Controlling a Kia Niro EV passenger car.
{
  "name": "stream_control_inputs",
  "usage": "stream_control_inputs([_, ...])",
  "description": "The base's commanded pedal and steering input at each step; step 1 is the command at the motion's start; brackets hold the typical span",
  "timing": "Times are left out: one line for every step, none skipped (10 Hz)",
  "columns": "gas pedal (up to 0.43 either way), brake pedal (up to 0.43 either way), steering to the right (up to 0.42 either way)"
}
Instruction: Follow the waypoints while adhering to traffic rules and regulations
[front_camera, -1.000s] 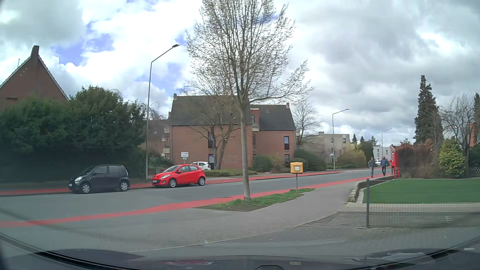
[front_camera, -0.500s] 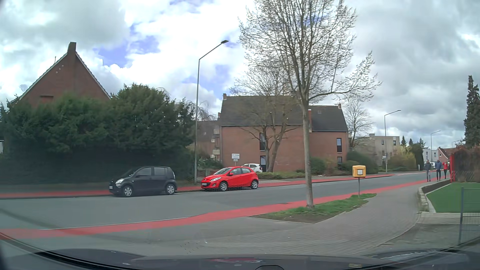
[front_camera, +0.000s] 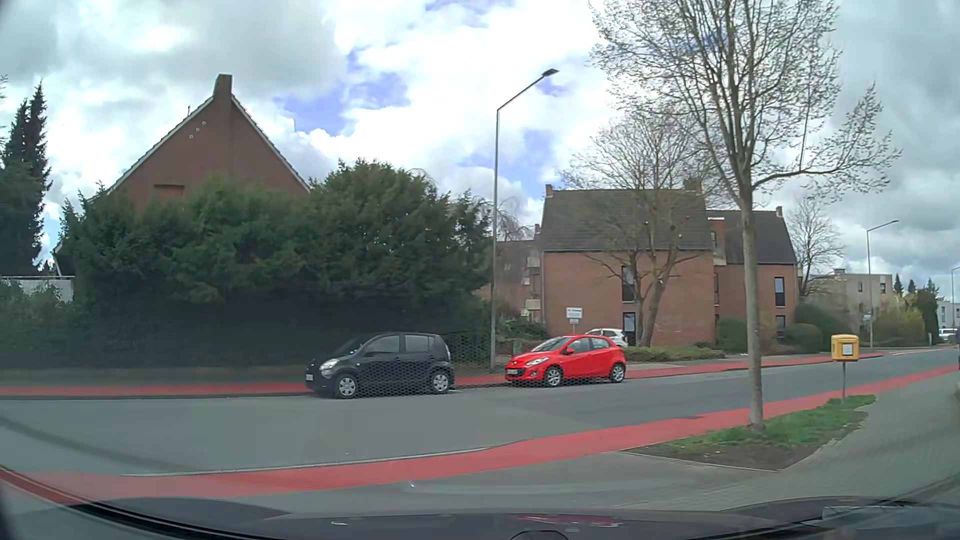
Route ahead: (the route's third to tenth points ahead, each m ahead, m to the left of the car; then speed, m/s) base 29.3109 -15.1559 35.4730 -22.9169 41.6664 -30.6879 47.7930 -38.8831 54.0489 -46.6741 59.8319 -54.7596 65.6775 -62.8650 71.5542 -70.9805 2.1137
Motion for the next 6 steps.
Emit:
stream_control_inputs([0.000, 0.183, -0.585])
stream_control_inputs([0.000, 0.195, -0.585])
stream_control_inputs([0.000, 0.207, -0.584])
stream_control_inputs([0.000, 0.207, -0.585])
stream_control_inputs([0.000, 0.213, -0.586])
stream_control_inputs([0.000, 0.195, -0.586])
